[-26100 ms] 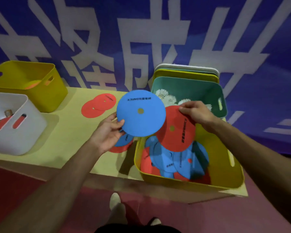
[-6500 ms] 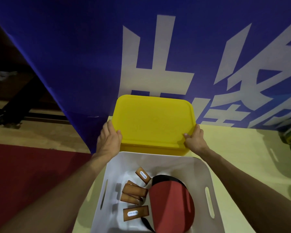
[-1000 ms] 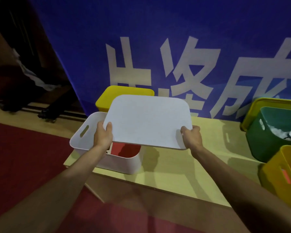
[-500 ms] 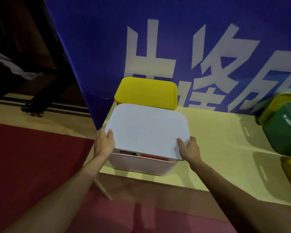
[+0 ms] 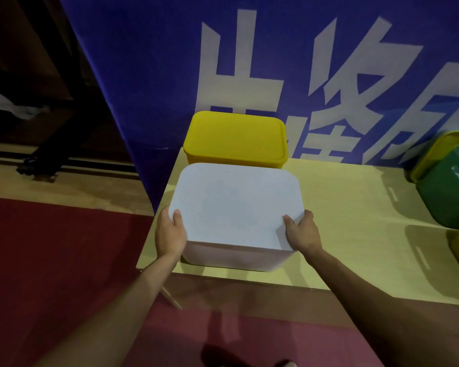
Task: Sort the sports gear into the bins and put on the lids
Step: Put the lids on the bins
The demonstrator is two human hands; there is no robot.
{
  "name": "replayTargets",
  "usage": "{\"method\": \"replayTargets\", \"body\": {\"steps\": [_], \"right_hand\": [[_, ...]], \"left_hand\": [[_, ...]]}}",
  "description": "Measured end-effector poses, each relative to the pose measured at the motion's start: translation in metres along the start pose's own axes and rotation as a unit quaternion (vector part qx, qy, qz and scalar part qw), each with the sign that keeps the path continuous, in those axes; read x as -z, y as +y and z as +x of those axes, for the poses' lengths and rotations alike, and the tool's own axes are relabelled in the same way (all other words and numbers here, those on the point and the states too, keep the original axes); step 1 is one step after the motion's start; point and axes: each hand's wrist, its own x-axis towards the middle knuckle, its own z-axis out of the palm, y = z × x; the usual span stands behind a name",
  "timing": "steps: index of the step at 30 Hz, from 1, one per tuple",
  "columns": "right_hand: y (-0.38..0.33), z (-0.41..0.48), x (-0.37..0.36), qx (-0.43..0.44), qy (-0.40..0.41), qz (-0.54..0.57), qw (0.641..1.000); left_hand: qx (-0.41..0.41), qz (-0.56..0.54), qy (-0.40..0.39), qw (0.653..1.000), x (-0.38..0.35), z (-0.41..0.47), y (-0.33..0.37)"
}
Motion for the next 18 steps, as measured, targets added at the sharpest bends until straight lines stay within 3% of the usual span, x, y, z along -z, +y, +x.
{"method": "replayTargets", "body": {"steps": [10,18], "right_hand": [[0.007,0.0,-0.003,0.015,0.009,-0.002,1.0],[0.015,-0.006,-0.002,0.061,0.009,0.004,0.998]], "left_hand": [[-0.001,-0.053,-0.043,0.998,0.009,-0.003,-0.005],[-0.028,-0.051,-0.023,0.998,0.006,-0.007,-0.013]]}}
